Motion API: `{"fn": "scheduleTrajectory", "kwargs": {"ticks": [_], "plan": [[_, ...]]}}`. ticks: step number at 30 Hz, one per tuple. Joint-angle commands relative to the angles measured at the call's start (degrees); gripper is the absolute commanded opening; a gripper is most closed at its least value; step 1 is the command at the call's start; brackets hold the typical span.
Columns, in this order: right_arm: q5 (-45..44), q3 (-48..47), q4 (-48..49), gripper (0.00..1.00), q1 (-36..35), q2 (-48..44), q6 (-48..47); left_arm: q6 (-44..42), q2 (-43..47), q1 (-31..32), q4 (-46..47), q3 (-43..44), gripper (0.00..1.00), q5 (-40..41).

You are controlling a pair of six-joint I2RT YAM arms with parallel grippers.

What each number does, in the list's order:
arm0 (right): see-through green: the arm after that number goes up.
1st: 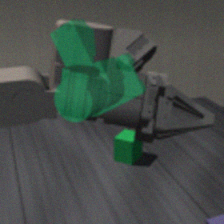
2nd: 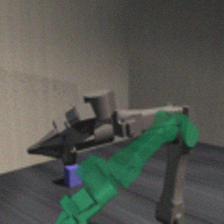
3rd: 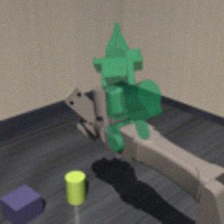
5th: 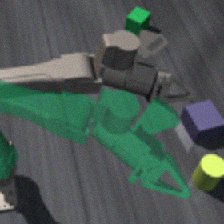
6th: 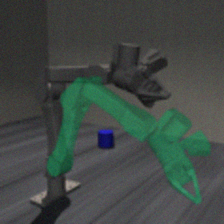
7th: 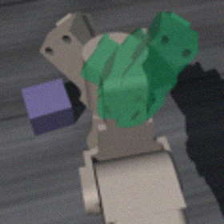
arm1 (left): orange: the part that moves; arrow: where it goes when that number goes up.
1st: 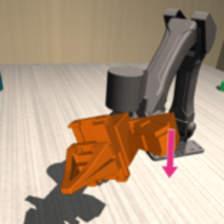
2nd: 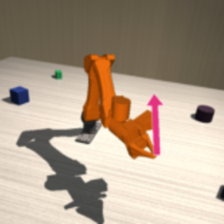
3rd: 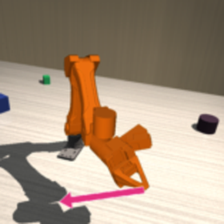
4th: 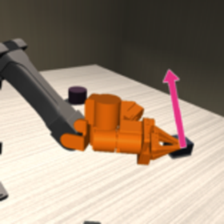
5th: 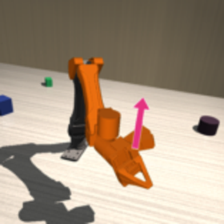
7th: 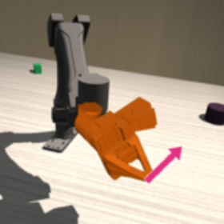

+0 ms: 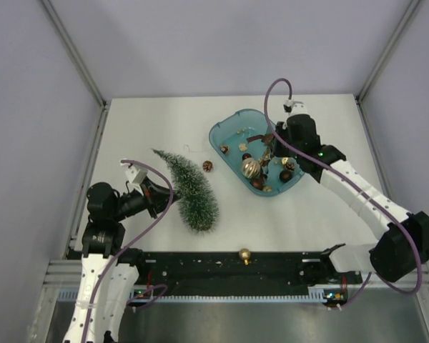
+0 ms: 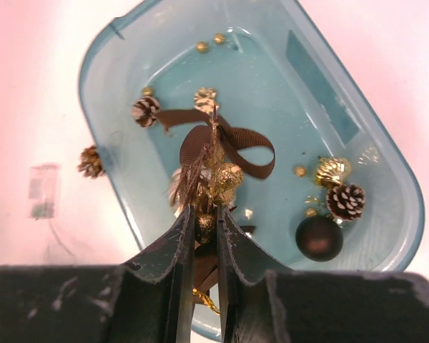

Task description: Decorate the small christmas tree

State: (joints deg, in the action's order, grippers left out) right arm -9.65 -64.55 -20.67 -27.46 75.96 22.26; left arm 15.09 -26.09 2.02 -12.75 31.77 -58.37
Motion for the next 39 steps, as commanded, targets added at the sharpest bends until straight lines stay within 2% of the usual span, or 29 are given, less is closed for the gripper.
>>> {"fn": "scheduleTrajectory", "kwargs": {"ticks": [1, 9, 16, 21, 25, 29, 34, 39], "plan": [[7.5, 1.0, 1.9, 0.12, 0.2, -5.9, -0.6, 0.6, 0.8, -0.1, 0.8, -0.9, 0.0, 0.0], [22.7, -1.9, 2.9, 0.15, 0.1, -14.2, -3.8, 1.0, 1.5, 0.0, 0.9, -0.7, 0.0, 0.5], [31.6, -10.3, 1.9, 0.19, 0.1, -18.0, -3.0, 1.8, 2.0, 0.0, 1.7, -0.7, 0.0, 1.6], [37.0, -16.5, 3.5, 0.22, 0.1, -18.0, 0.9, 3.1, 2.6, 0.0, 3.3, -0.6, 0.0, 3.0], [40.8, -17.3, 8.3, 0.24, -0.4, -17.7, 6.1, 4.0, 3.2, 0.0, 4.1, -0.8, 0.0, 3.7], [38.0, -18.8, 8.3, 0.26, -5.7, -15.7, 6.1, 4.7, 4.2, -0.1, 4.7, -1.2, 0.0, 3.9], [28.8, -23.9, 5.2, 0.26, -18.5, -9.5, 2.8, 5.1, 5.5, 0.0, 4.8, -1.9, 0.0, 4.2], [22.6, -28.4, 4.8, 0.26, -23.9, -5.0, 2.6, 5.8, 6.2, 0.0, 5.0, -3.2, 0.0, 4.1]]}}
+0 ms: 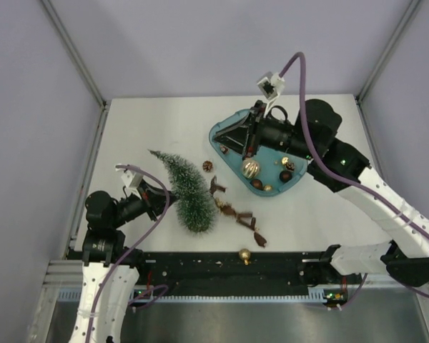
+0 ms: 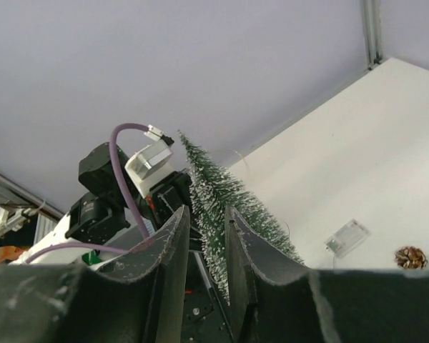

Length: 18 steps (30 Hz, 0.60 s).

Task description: Decorate the small christmas tree

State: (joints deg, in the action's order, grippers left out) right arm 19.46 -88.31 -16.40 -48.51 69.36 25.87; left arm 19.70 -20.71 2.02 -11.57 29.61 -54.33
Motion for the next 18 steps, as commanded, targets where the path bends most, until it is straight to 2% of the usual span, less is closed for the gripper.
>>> {"fn": "scheduleTrajectory", "kwargs": {"ticks": [1, 5, 10, 14, 18], "plan": [[-6.7, -5.4, 0.5, 0.26, -3.0, 2.3, -1.1, 1.1, 1.0, 0.0, 3.8, -1.2, 0.0, 0.1], [-15.0, -6.8, -4.0, 0.27, -3.1, 2.9, -3.8, 1.0, 1.6, 0.0, 3.6, -1.6, 0.0, 0.4], [-25.7, -0.5, -10.2, 0.39, -3.1, 0.5, -6.4, 0.9, 2.2, 0.0, 3.4, -2.2, 0.0, 1.0], [-29.8, 11.6, -13.9, 0.44, -3.2, -1.9, -6.3, 0.2, 2.3, 0.0, 3.0, -2.2, 0.0, 1.6], [-24.4, 26.8, -10.3, 0.47, -3.2, -2.9, -4.0, -0.4, 2.4, 0.0, 1.8, -1.9, 0.0, 2.0]]}}
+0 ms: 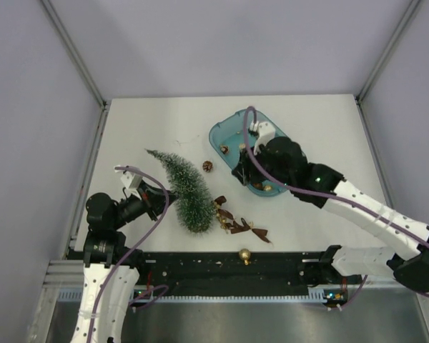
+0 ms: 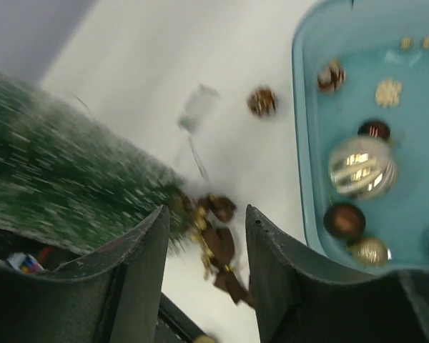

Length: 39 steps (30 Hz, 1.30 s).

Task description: Decorate the small christmas tree

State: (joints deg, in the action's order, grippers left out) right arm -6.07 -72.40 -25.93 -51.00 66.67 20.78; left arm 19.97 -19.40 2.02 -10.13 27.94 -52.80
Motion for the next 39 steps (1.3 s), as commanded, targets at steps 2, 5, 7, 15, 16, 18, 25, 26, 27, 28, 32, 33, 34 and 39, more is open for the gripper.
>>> {"fn": "scheduleTrajectory", "kwargs": {"ticks": [2, 5, 7, 15, 16, 18, 25, 26, 27, 28, 32, 33, 34, 39], "plan": [[7.2, 18.1, 4.1, 0.49, -0.7, -0.6, 1.8, -0.8, 1.2, 0.0, 0.1, -0.1, 0.0, 0.6], [14.8, 24.2, 11.1, 0.54, -0.9, 0.0, 0.9, -1.2, 1.2, 0.0, -0.5, 0.1, 0.0, 0.9], [16.7, 26.6, 13.8, 0.57, -1.2, 1.5, -1.2, -1.3, 0.9, 0.0, -0.5, 0.4, 0.0, 0.9], [17.9, 32.9, 29.3, 0.67, -3.0, 7.4, -2.1, -1.3, -0.1, 0.0, -0.3, 0.9, 0.0, 0.9], [17.1, 32.8, 30.6, 0.67, -3.0, 8.7, -2.1, -1.4, -0.1, 0.0, -0.3, 0.9, 0.0, 0.9], [15.8, 31.8, 31.2, 0.67, -3.0, 11.7, -1.9, -1.5, -0.3, 0.0, -0.3, 1.0, 0.0, 0.9], [16.4, 23.1, 26.0, 0.67, -3.2, 23.7, -1.4, -1.9, -0.2, 0.0, -0.1, 1.1, 0.0, 0.7], [16.1, 22.1, 24.2, 0.67, -3.3, 25.0, -1.3, -1.9, -0.3, 0.0, -0.2, 1.1, 0.0, 0.7], [15.8, 21.0, 23.3, 0.67, -3.5, 26.0, -1.1, -1.9, -0.3, 0.0, -0.2, 1.1, 0.0, 0.7], [15.6, 20.4, 23.0, 0.66, -3.7, 26.7, -0.9, -1.9, -0.3, -0.1, -0.2, 1.1, 0.0, 0.6], [12.4, 19.7, 21.2, 0.43, -3.6, 27.1, 0.8, -2.1, -0.3, 0.0, -0.3, 1.3, 0.0, 0.8], [11.1, 19.8, 20.5, 0.32, -3.6, 26.9, 1.0, -2.1, -0.3, 0.0, -0.3, 1.4, 0.0, 0.7], [10.1, 20.1, 20.0, 0.26, -3.6, 26.1, 1.3, -2.1, -0.4, 0.0, -0.3, 1.5, 0.0, 0.7], [4.7, 24.8, 18.0, 0.02, -3.2, 18.6, 1.9, -2.6, -0.5, 0.0, -0.9, 1.9, 0.0, 0.5]]}}
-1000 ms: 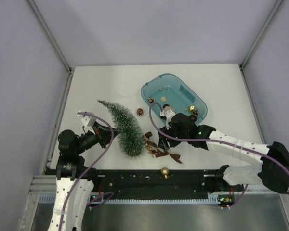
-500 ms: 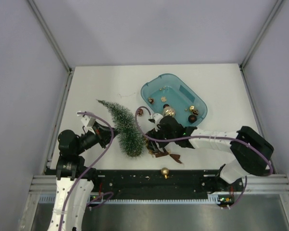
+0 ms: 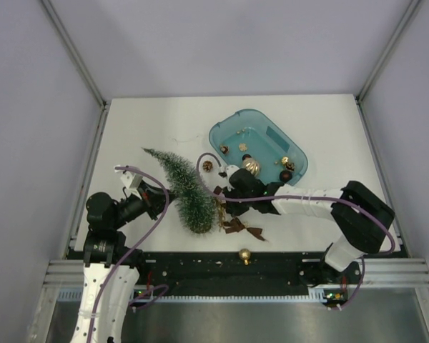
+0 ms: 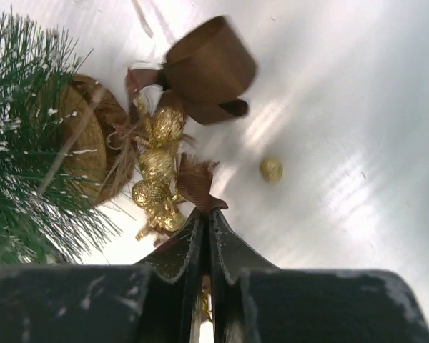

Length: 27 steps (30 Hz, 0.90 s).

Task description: Decorate the small christmas tree

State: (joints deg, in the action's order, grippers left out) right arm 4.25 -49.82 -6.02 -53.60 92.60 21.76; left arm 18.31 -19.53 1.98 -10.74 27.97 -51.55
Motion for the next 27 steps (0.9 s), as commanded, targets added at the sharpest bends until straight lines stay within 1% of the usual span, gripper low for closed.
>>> {"fn": "scheduleTrajectory", "kwargs": {"ticks": [1, 6, 10, 13, 18, 23, 27], "plan": [[-6.9, 3.3, -2.5, 0.0, -0.5, -9.1, 1.0, -0.9, -0.3, 0.0, -0.3, 1.9, 0.0, -0.7], [-11.2, 6.9, -5.8, 0.0, 1.3, -18.0, 1.6, -0.5, -0.6, 0.0, -0.2, 2.1, 0.0, -1.1], [-12.9, 3.3, -11.3, 0.0, 3.8, -26.1, 0.4, -0.4, -0.6, 0.0, -0.2, 2.4, 0.0, -1.0], [-13.7, -3.6, -16.9, 0.0, 4.7, -30.3, -1.4, -0.3, -0.3, 0.0, -0.3, 2.4, 0.0, -1.1], [-13.3, -18.3, -23.7, 0.0, 5.0, -31.9, -3.5, 0.1, 0.7, 0.0, -0.7, 2.2, 0.0, -0.9], [-8.0, -30.7, -24.4, 0.0, 5.0, -30.2, -1.8, 0.4, 1.5, 0.0, -0.9, 2.3, 0.0, -1.0], [0.5, -38.5, -23.0, 0.0, 4.9, -27.1, 1.3, 1.0, 2.3, 0.1, -0.6, 2.1, 0.0, -1.1]]}}
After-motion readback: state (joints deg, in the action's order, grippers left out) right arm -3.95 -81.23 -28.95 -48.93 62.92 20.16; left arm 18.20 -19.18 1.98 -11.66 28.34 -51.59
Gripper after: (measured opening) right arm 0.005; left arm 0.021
